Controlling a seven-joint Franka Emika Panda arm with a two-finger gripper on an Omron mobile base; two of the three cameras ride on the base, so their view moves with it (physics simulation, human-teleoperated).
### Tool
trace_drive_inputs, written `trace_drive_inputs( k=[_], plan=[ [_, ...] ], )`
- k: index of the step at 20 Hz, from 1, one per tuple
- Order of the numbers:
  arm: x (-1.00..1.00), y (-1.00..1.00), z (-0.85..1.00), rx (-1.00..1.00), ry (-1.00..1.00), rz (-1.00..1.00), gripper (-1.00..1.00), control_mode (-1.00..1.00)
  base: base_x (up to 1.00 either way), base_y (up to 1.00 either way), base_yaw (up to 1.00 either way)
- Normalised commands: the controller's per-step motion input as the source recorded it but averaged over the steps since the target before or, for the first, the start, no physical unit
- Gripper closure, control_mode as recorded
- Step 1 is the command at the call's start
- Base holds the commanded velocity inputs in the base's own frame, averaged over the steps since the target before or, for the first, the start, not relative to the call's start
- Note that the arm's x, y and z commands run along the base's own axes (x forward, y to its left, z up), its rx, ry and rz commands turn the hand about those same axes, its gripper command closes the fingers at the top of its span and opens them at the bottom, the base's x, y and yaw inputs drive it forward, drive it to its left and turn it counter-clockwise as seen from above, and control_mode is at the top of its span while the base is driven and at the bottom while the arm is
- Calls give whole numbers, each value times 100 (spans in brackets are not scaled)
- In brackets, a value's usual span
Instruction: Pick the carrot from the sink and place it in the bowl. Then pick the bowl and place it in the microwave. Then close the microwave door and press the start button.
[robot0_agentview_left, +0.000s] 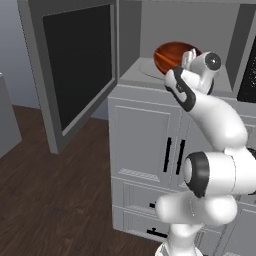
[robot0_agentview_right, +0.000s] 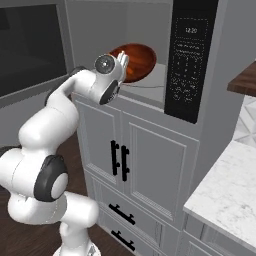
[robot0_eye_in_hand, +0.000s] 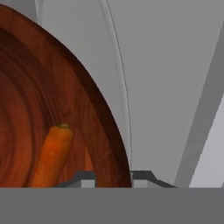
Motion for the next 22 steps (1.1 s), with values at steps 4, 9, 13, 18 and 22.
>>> trace_drive_inputs(
  k=[4,9,13,18,22],
  plan=[
    [39,-2,0,0,0,0,-100,-100,0,0,0],
    [8,-7,0,0,-2,0,-100,-100,0,0,0],
    [-13,0,2,0,-21,5,-100,-100,0,0,0],
    [-55,0,14,4,-16,4,-100,-100,0,0,0],
    [-100,0,48,2,0,10,-100,-100,0,0,0]
  ],
)
